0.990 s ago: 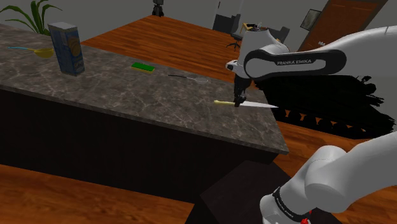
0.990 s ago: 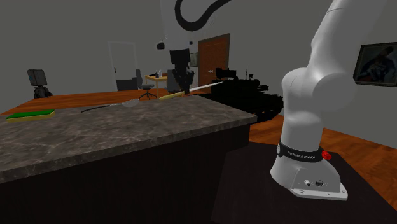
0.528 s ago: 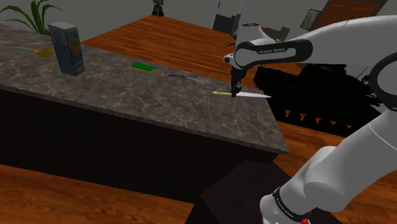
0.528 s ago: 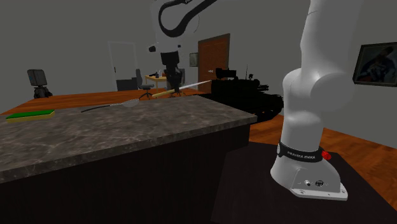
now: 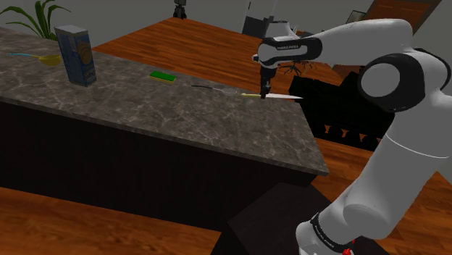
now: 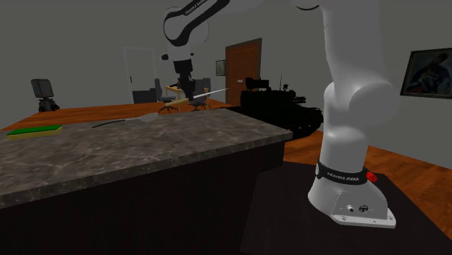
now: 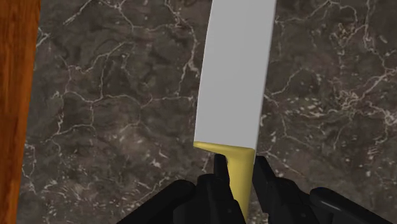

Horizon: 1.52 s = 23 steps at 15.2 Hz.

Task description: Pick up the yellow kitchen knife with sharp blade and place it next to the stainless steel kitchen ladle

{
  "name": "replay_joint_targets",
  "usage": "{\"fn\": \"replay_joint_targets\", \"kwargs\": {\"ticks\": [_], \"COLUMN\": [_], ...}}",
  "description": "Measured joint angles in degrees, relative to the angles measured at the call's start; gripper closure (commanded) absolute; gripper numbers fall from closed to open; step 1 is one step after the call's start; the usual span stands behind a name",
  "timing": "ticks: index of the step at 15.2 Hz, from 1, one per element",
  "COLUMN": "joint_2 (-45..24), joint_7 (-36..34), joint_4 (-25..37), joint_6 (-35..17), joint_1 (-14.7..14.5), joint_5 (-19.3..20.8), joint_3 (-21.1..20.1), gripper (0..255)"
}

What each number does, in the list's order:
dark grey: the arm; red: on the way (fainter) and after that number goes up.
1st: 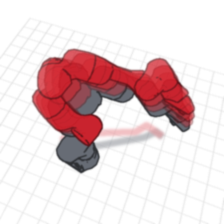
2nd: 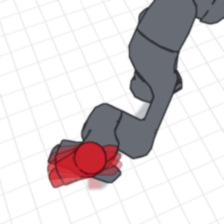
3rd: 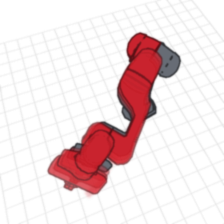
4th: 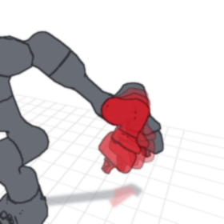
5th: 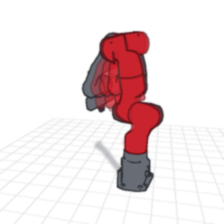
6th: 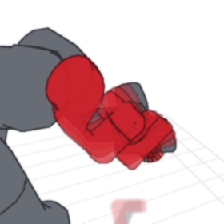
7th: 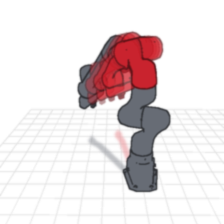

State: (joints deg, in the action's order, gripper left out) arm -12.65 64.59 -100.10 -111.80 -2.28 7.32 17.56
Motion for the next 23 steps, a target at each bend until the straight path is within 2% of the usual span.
{"fn": "replay_joint_targets", "kwargs": {"ticks": [8, 11, 23], "joint_2": [-17.68, -18.98, -21.14], "joint_7": [6.63, 6.80, 5.99], "joint_4": [24.69, 24.81, 18.88], "joint_6": [6.67, 5.50, -2.46], "joint_1": [6.11, 6.46, 6.36], "joint_5": [-5.53, -5.85, -6.16], "joint_3": [0.21, 0.09, -0.28], "gripper": [255, 255, 255]}}
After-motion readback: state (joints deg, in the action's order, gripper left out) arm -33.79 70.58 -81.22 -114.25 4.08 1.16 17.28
